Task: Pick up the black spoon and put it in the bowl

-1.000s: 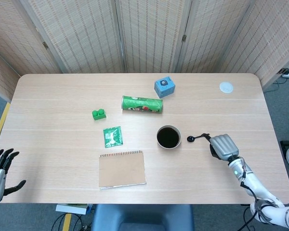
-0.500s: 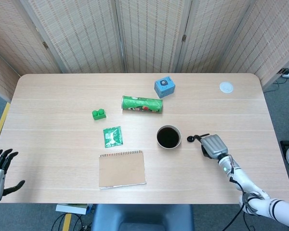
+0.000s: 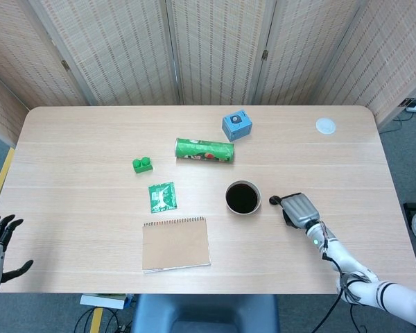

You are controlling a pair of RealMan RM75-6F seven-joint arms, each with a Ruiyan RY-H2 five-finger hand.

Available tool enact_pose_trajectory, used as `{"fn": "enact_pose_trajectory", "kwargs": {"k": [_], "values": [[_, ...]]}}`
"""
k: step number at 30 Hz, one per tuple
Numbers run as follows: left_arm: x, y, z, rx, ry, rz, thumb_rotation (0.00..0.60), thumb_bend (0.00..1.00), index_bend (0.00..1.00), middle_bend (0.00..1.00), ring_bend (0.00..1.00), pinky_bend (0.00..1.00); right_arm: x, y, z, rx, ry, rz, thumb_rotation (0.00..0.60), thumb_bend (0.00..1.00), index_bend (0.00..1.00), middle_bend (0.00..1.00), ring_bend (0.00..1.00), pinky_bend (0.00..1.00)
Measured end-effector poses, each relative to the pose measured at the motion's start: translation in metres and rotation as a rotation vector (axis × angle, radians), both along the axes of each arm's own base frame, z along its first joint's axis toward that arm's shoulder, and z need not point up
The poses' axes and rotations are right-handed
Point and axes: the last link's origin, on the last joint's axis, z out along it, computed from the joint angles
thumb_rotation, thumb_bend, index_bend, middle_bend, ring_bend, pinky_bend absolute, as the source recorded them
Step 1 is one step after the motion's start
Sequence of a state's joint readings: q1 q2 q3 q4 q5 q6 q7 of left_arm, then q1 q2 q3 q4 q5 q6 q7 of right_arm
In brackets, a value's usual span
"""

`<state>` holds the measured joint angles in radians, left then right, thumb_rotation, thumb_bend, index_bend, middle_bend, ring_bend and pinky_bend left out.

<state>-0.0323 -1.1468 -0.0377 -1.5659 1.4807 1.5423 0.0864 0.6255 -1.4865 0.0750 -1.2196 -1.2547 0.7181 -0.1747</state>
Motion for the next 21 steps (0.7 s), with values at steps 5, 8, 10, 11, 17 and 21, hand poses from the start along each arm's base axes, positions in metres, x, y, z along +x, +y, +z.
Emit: {"fn": "enact_pose_trajectory", "kwargs": {"k": [5,8,10,11,17,21], "values": [[0.0,0.0,0.0,0.0,0.002,-0.001,0.6,0.17,0.2,0.15,0.1,0.15,-0.002,0.002,-0.001,0.007,0.007,-0.003,0.6,0.98,0.21,0.91,1.0,0.96],[0.001,0.0,0.0,0.0,0.002,-0.003,0.6,0.17,0.2,0.15,0.1,0.15,-0.003,0.004,-0.002,0.016,0.011,-0.004,0.6,0.98,0.21,0.91,1.0,0.96],[0.001,0.0,0.0,-0.002,0.003,-0.004,0.6,0.17,0.2,0.15,0.1,0.15,-0.004,0.006,-0.003,0.023,0.015,-0.002,0.6,0.98,0.21,0.91,1.0,0.96],[0.001,0.0,0.0,-0.001,0.003,-0.005,0.6,0.17,0.2,0.15,0.1,0.15,-0.005,0.008,-0.004,0.029,0.017,0.0,0.6,0.98,0.21,0.91,1.0,0.96],[0.001,-0.001,0.0,0.001,0.003,-0.004,0.6,0.17,0.2,0.15,0.1,0.15,-0.012,0.016,0.001,0.041,0.032,-0.001,0.6,0.98,0.21,0.91,1.0,0.96],[0.001,-0.002,0.0,0.0,0.002,-0.004,0.6,0.17,0.2,0.15,0.1,0.15,-0.018,0.024,0.009,0.041,0.042,-0.003,0.6,0.98,0.21,0.91,1.0,0.96]]}}
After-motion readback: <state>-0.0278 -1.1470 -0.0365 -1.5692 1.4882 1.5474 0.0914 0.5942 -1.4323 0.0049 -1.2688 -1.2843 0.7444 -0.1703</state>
